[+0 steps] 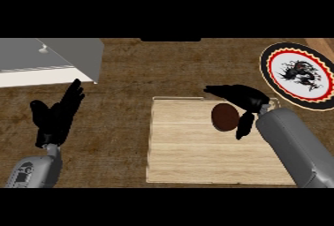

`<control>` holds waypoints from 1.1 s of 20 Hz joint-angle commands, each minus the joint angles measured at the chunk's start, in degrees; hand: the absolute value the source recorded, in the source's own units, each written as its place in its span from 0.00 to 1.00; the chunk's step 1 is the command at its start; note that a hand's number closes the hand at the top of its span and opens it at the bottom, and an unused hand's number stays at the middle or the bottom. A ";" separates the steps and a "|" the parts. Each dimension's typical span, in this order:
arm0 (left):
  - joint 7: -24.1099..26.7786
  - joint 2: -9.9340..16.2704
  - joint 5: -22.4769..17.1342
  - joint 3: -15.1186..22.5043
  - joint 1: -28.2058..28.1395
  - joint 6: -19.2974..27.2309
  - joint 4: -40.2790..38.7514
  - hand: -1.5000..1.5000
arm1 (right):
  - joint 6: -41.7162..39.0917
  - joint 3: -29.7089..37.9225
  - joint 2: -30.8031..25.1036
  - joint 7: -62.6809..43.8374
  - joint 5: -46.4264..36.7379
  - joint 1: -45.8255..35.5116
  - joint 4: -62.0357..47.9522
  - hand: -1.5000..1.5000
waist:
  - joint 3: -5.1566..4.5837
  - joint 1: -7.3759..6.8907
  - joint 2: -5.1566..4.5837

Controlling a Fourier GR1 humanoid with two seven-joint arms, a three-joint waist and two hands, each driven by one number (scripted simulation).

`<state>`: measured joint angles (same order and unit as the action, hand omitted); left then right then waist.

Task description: Pick the cupcake from the tray and place it in the plate

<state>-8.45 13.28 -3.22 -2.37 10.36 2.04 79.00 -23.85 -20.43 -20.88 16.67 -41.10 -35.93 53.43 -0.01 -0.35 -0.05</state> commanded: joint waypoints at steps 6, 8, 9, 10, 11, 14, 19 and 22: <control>1.14 0.27 -0.61 -1.91 -3.26 -2.02 1.59 0.50 | -5.07 -2.53 0.87 4.89 -5.52 1.27 2.65 1.00 | 0.00 0.04 0.04; 1.40 -0.63 0.88 -1.40 -0.38 -0.94 -1.56 0.50 | -1.84 -3.51 3.06 6.30 -7.79 1.13 -0.12 1.00 | 0.01 0.07 -0.06; -1.13 -0.19 -0.16 -1.80 -1.90 -1.16 2.58 0.50 | -0.68 -2.89 2.69 7.35 -7.73 3.04 0.97 1.00 | 0.02 0.02 0.03; -3.97 -1.64 1.05 0.23 -0.11 0.10 3.32 0.50 | -3.30 -1.55 3.11 7.22 -6.51 0.63 -0.56 1.00 | 0.03 -0.02 0.01; 1.46 -0.44 0.94 -1.58 -1.31 -1.47 -0.76 0.50 | -2.27 -1.61 4.50 5.25 -6.86 2.77 2.07 1.00 | 0.00 0.23 0.02; -0.54 0.25 0.18 -2.54 1.76 -2.14 -0.96 0.50 | -0.96 0.74 3.33 8.78 -7.63 1.01 -2.61 1.00 | 0.02 -0.04 -0.08; 0.37 -1.74 1.31 -0.82 -1.76 -0.77 1.70 0.50 | 5.60 9.80 9.92 -7.17 -5.15 1.02 -3.17 1.00 | 0.03 -0.35 -0.09; -0.37 -0.70 0.83 -1.40 -0.28 -1.79 0.25 0.50 | 10.35 16.85 12.06 -19.82 -4.34 -2.15 -6.10 1.00 | 0.00 -0.20 -0.34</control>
<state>-9.03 12.32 -2.10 -3.49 10.07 0.77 79.92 -20.22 -10.71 -13.05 9.11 -46.90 -37.10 50.65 -0.49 -0.57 0.16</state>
